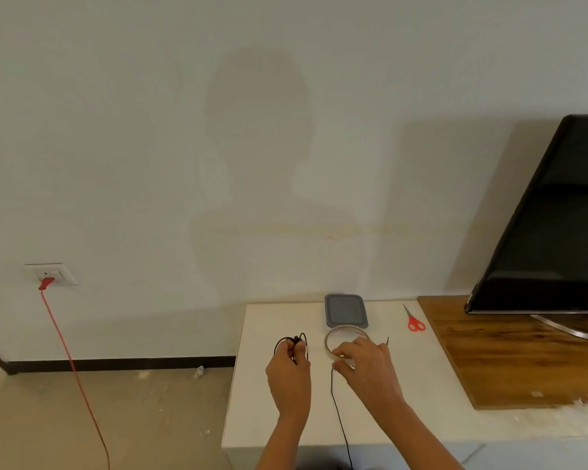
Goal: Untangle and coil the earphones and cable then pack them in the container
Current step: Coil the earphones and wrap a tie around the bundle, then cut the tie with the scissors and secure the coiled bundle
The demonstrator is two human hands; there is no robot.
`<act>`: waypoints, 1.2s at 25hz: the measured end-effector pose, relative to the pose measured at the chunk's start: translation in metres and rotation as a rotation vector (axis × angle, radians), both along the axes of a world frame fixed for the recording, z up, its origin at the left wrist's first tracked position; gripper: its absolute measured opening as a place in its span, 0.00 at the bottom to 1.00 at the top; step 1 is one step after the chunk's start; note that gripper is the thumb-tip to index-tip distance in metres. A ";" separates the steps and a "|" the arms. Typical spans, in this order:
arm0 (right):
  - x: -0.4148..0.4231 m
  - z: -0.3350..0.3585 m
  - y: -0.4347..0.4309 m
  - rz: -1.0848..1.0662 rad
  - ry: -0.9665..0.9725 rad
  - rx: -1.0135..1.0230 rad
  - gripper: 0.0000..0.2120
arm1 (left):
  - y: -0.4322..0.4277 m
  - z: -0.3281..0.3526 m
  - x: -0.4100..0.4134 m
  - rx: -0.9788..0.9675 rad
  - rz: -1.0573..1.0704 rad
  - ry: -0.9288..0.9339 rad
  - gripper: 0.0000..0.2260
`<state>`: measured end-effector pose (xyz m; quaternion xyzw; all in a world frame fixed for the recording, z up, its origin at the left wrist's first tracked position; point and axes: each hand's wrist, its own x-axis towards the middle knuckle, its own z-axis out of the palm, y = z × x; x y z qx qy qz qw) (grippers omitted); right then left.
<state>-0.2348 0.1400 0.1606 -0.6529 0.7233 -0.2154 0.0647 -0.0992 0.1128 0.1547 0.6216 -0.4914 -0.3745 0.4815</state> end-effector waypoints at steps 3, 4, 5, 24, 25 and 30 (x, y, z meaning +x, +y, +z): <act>-0.003 -0.023 -0.015 -0.037 -0.095 0.045 0.09 | -0.019 -0.022 -0.006 0.048 0.019 0.059 0.05; -0.003 -0.031 -0.021 -0.056 -0.127 0.061 0.08 | -0.025 -0.030 -0.008 0.069 0.020 0.068 0.04; -0.003 -0.038 -0.027 -0.077 -0.168 0.076 0.07 | -0.031 -0.039 -0.009 0.087 0.020 0.075 0.04; -0.038 -0.204 -0.123 0.089 -0.389 0.380 0.16 | -0.103 -0.187 -0.033 0.361 0.198 -0.036 0.10; -0.048 -0.201 -0.123 0.126 -0.406 0.277 0.16 | -0.103 -0.189 -0.033 0.362 0.202 -0.026 0.12; -0.158 -0.189 -0.157 -0.433 -0.233 -0.184 0.14 | -0.104 -0.191 -0.032 0.346 0.184 -0.021 0.14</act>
